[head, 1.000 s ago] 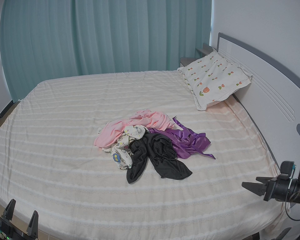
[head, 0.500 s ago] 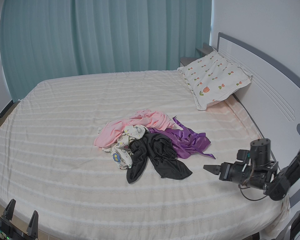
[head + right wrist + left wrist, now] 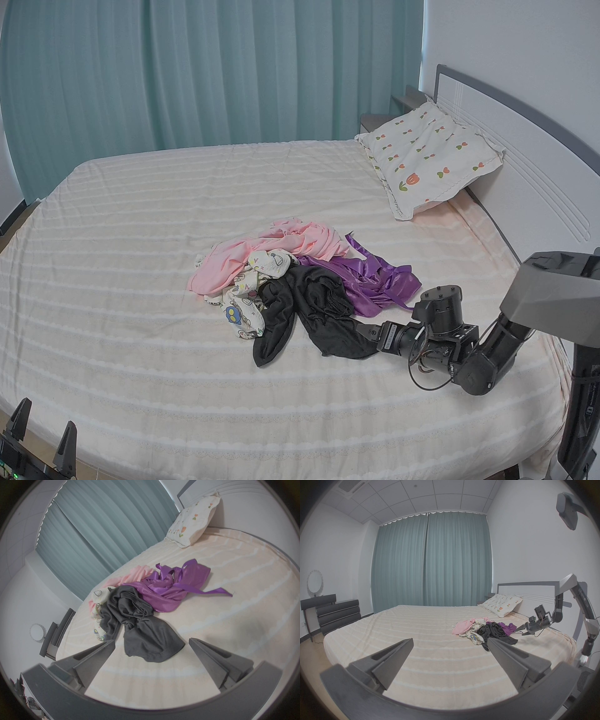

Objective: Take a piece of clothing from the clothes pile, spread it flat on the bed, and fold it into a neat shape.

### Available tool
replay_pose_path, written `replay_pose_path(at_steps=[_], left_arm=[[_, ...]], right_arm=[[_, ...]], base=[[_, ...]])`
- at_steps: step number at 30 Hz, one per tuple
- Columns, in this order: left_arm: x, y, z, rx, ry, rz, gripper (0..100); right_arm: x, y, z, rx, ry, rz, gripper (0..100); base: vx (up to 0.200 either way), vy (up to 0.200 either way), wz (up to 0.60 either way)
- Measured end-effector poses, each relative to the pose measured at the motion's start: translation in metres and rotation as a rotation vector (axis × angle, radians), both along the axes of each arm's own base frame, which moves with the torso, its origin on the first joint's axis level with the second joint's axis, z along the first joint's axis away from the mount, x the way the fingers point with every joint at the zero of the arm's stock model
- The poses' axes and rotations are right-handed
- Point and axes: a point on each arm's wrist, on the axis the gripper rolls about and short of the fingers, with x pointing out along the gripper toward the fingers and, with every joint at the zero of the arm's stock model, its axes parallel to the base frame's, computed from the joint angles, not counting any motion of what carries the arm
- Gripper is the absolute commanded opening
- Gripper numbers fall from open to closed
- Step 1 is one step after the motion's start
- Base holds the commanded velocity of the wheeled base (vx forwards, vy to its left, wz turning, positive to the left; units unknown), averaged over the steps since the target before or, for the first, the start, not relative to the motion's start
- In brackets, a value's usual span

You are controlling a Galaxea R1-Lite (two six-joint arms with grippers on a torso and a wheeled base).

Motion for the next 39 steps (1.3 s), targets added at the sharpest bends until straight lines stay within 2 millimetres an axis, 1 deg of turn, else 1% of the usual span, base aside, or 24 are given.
replay_pose_path(at_steps=[6, 12, 16, 22, 23, 32, 37, 39], left_arm=[[0.000, 0.000, 0.000, 0.000, 0.000, 0.000, 100], [0.000, 0.000, 0.000, 0.000, 0.000, 0.000, 100], [0.000, 0.000, 0.000, 0.000, 0.000, 0.000, 100], [0.000, 0.000, 0.000, 0.000, 0.000, 0.000, 100], [0.000, 0.000, 0.000, 0.000, 0.000, 0.000, 100], [0.000, 0.000, 0.000, 0.000, 0.000, 0.000, 100], [0.000, 0.000, 0.000, 0.000, 0.000, 0.000, 100], [0.000, 0.000, 0.000, 0.000, 0.000, 0.000, 100]], right_arm=[[0.019, 0.009, -0.028, -0.024, 0.020, -0.022, 100], [0.031, 0.015, -0.048, -0.051, 0.026, -0.033, 100], [0.038, 0.018, -0.056, -0.061, 0.038, -0.035, 100], [0.048, 0.025, -0.062, -0.055, 0.025, -0.033, 100], [0.050, 0.026, -0.063, -0.053, 0.022, -0.031, 0], [0.050, 0.032, -0.069, -0.046, 0.019, -0.015, 0], [0.046, 0.030, -0.064, -0.028, 0.024, -0.021, 0], [0.043, 0.028, -0.059, -0.011, 0.023, -0.021, 0]], base=[[0.000, 0.000, 0.00], [0.000, 0.000, 0.00], [0.000, 0.000, 0.00], [0.000, 0.000, 0.00], [0.000, 0.000, 0.00], [0.000, 0.000, 0.00], [0.000, 0.000, 0.00], [0.000, 0.000, 0.00]])
